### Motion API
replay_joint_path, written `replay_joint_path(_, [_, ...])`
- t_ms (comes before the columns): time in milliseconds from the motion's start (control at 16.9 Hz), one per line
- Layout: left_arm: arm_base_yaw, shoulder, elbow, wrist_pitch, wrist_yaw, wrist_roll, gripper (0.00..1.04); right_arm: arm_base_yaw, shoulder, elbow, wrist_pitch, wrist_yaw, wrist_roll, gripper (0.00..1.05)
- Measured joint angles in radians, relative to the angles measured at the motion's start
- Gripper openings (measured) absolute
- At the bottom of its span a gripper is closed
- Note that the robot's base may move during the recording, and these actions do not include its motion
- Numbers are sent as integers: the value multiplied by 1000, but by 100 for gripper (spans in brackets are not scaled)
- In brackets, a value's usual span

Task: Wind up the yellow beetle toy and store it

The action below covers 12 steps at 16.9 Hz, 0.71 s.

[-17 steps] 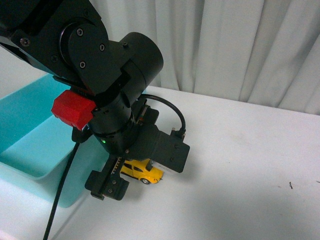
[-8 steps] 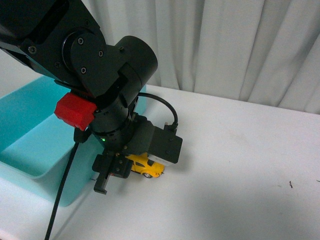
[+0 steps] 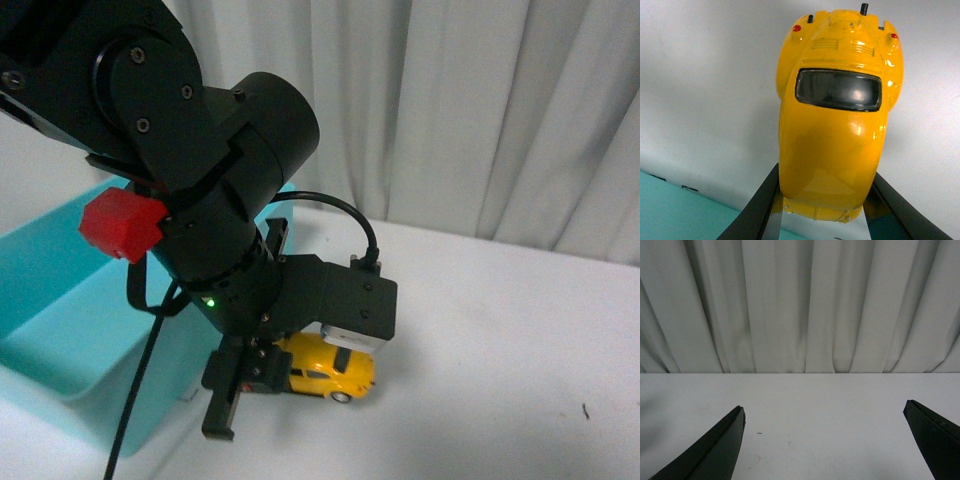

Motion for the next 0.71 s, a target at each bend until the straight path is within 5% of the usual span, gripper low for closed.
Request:
replay_joint_path(59, [19, -147, 29, 5, 219, -183, 39, 0, 0, 0, 0, 0, 0, 98])
replay_joint_path(296, [275, -314, 102, 133, 354, -468, 39, 0, 0, 0, 0, 0, 0, 98])
replay_joint_path(474, [459, -293, 101, 89, 269, -581, 39, 0, 0, 0, 0, 0, 0, 98])
replay_joint_path(710, [517, -186, 76, 116, 44, -590, 39, 0, 0, 0, 0, 0, 0, 98])
